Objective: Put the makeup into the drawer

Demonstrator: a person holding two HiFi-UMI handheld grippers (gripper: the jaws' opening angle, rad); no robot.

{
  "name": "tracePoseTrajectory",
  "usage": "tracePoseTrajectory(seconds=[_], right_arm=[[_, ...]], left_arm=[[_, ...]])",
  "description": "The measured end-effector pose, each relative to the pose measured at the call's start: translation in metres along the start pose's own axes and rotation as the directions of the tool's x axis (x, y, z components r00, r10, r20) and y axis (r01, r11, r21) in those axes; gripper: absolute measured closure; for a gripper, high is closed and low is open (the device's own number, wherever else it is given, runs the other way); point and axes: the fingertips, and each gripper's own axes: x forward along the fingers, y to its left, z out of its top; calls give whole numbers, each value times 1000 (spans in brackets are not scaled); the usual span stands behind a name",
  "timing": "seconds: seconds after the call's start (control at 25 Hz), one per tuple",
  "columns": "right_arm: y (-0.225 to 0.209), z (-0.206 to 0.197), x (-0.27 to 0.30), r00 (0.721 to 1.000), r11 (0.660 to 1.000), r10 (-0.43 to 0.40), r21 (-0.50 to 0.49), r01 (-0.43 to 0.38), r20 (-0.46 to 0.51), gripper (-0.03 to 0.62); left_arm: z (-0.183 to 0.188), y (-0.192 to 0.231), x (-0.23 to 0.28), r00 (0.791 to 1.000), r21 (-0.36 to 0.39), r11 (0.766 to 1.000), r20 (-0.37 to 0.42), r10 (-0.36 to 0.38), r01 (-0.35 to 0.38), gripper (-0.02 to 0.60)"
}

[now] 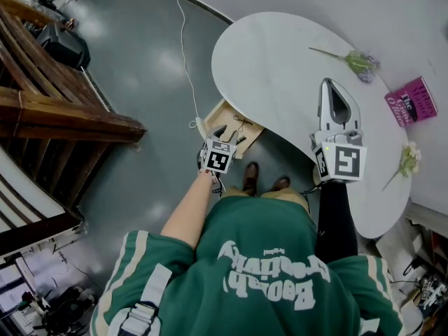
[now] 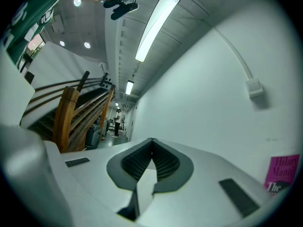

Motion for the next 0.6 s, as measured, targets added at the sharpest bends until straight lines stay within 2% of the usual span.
tracePoseTrajectory(seconds=[0.2, 0.36, 0.48, 0.6], right_arm=[[-1, -1, -3, 1000, 1000, -3, 1, 3, 1, 586], [-6, -1, -5, 1000, 1000, -11, 12, 11, 5, 585], [-8, 3, -6, 1000, 1000, -16, 19, 15, 21, 585], [-12, 8, -8, 999, 1000, -20, 14, 20, 30, 586]], left_arm=[[21, -1, -6, 999, 20, 1000, 46, 7, -8, 425], [88, -13, -26, 982, 110, 994, 187, -5, -16, 425], [154, -21, -52, 941, 149, 988, 338, -19, -34, 425], [220, -29, -92, 865, 174, 982, 502, -19, -79, 423]])
